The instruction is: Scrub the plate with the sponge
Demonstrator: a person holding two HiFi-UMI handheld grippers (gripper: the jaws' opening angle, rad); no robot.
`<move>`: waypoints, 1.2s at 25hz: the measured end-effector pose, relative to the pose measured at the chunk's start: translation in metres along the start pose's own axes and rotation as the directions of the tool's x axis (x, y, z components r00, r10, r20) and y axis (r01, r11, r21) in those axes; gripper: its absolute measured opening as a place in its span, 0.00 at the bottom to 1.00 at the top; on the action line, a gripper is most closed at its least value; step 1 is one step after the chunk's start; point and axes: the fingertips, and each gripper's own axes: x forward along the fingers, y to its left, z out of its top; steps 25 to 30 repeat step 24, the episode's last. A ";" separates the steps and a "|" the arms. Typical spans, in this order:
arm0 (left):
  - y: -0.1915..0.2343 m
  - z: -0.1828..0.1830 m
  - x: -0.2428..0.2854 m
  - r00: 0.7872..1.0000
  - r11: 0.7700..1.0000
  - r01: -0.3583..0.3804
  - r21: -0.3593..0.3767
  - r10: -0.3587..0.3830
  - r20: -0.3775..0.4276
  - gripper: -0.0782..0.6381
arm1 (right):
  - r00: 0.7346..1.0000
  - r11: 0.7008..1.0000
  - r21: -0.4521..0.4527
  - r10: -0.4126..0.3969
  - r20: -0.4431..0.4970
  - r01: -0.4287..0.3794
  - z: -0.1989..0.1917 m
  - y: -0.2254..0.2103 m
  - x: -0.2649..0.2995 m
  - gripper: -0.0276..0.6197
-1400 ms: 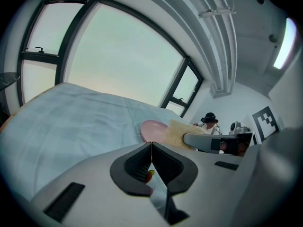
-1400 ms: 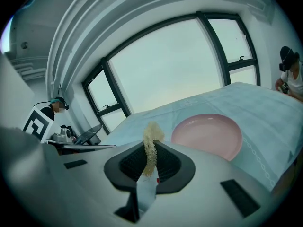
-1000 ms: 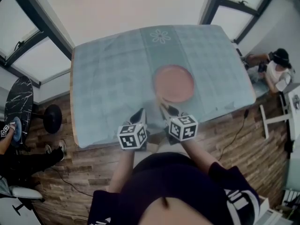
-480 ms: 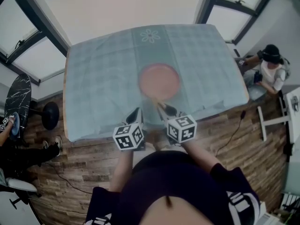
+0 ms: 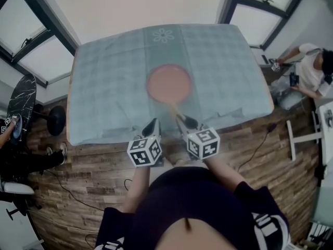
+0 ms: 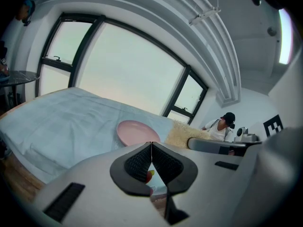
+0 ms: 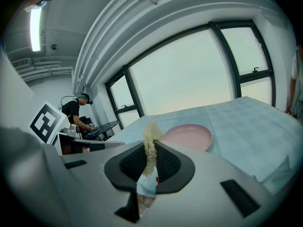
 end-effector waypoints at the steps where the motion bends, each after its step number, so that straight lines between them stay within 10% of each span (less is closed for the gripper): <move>1: -0.003 -0.004 -0.002 1.000 1.000 -0.003 -0.002 0.003 0.002 0.12 | 1.000 1.000 -0.007 0.003 -0.003 -0.003 -0.003 -0.001 -0.004 0.10; 30: -0.041 -0.035 -0.020 0.999 1.000 -0.027 -0.001 0.027 0.034 0.12 | 0.999 0.998 -0.050 0.031 0.042 -0.029 -0.016 -0.006 -0.047 0.10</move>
